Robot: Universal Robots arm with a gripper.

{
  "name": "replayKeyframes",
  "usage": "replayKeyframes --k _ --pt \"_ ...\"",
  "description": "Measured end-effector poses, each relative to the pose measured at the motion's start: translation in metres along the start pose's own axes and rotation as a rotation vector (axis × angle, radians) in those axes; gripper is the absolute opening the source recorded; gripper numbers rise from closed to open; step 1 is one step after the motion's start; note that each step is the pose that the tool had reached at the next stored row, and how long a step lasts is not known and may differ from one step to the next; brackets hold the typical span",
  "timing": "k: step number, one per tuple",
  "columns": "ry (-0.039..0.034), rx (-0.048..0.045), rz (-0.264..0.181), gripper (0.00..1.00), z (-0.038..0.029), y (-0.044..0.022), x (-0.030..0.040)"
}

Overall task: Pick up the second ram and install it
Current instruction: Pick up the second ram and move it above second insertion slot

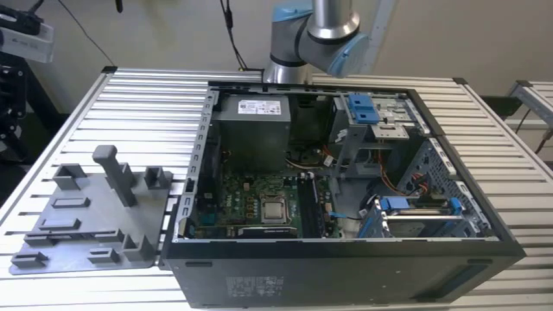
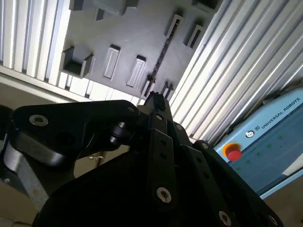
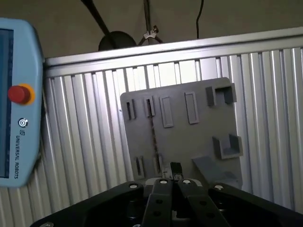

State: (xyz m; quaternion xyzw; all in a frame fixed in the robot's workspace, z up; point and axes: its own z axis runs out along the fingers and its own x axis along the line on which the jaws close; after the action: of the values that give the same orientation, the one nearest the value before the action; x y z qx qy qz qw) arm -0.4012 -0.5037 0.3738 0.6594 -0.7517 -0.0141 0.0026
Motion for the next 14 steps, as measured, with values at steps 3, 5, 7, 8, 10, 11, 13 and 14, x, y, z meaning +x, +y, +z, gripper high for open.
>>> replayKeyframes --k 3,5,7,8,10,11,13,14 --pt "0.0001 -0.0001 -0.004 0.11 0.0 0.0 0.0" --pt "0.0002 -0.0001 -0.007 0.11 0.0 0.0 0.0" --pt "0.0002 -0.0001 -0.01 0.11 0.0 0.0 0.0" --pt "0.0003 -0.0001 -0.011 0.11 0.0 0.0 0.0" --pt "0.0003 -0.0002 -0.014 0.11 0.0 0.0 0.0" --pt "0.0004 -0.0002 -0.015 0.11 0.0 0.0 0.0" --pt "0.0005 -0.0002 -0.018 0.11 0.0 0.0 0.0" --pt "0.0005 -0.0003 -0.02 0.11 0.0 0.0 0.0"
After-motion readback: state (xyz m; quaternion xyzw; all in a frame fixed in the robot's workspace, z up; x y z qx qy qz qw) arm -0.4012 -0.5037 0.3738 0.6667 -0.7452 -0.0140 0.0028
